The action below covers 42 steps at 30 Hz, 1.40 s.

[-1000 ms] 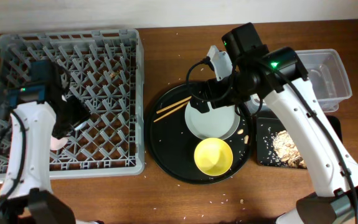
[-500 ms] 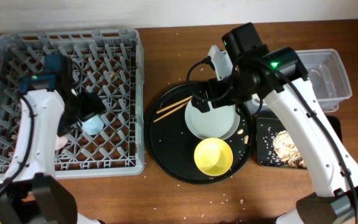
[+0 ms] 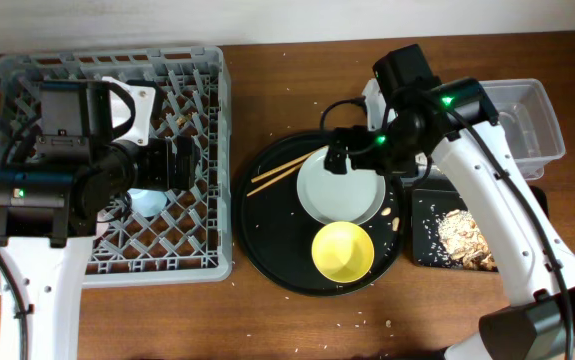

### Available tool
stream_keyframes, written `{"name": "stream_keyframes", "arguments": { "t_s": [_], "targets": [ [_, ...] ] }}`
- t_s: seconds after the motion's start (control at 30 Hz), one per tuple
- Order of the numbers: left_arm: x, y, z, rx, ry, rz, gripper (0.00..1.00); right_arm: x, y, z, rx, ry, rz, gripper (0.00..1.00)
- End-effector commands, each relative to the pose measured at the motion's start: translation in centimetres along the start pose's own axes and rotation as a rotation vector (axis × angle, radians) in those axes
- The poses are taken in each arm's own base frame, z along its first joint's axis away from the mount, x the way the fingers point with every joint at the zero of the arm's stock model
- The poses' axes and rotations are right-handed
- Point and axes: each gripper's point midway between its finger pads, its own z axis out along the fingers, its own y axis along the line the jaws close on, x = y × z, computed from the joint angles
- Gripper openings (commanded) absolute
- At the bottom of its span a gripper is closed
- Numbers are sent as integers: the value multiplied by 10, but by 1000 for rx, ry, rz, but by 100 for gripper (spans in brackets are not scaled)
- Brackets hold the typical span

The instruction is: Sort waste into correct bins and load items into the dishwasher rack

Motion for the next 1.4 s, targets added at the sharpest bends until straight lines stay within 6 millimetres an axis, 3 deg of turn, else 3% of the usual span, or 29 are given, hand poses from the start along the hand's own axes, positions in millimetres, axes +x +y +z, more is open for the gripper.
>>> {"name": "stream_keyframes", "arguments": {
  "t_s": [0.0, 0.1, 0.23, 0.4, 0.47, 0.53, 0.67, 0.7, 0.83, 0.93, 1.37],
  "targets": [
    [-4, -3, -3, 15, -15, 23, 100, 7, 22, -5, -118, 30, 1, 99],
    [-4, -3, -3, 14, -15, 23, 99, 11, -2, -28, -102, 7, -1, 98],
    [-4, -3, -3, 14, -15, 23, 99, 7, 1, -120, 11, -376, -476, 98],
    [-4, -3, -3, 15, -15, 24, 99, 17, -20, -206, 285, -751, -505, 99],
    [-4, -3, -3, 14, -15, 23, 99, 24, -29, -218, 333, -913, -499, 98],
    [-4, -3, -3, 14, -15, 23, 99, 41, -52, -203, 361, -1031, -475, 98],
    [-4, -3, -3, 14, -15, 24, 99, 97, -106, -120, 396, -1057, -438, 98],
    [-4, -3, -3, 15, -15, 23, 99, 103, -118, -102, 405, -1091, -432, 99],
    [-4, -3, -3, 15, -15, 24, 99, 106, -146, -43, 410, -1195, -439, 98],
    [-4, -3, -3, 15, -15, 23, 99, 97, -152, -11, 378, -1217, -466, 98],
    [-4, -3, -3, 14, -15, 23, 100, 93, -151, -13, 376, -1273, -478, 98]
  ]
}}
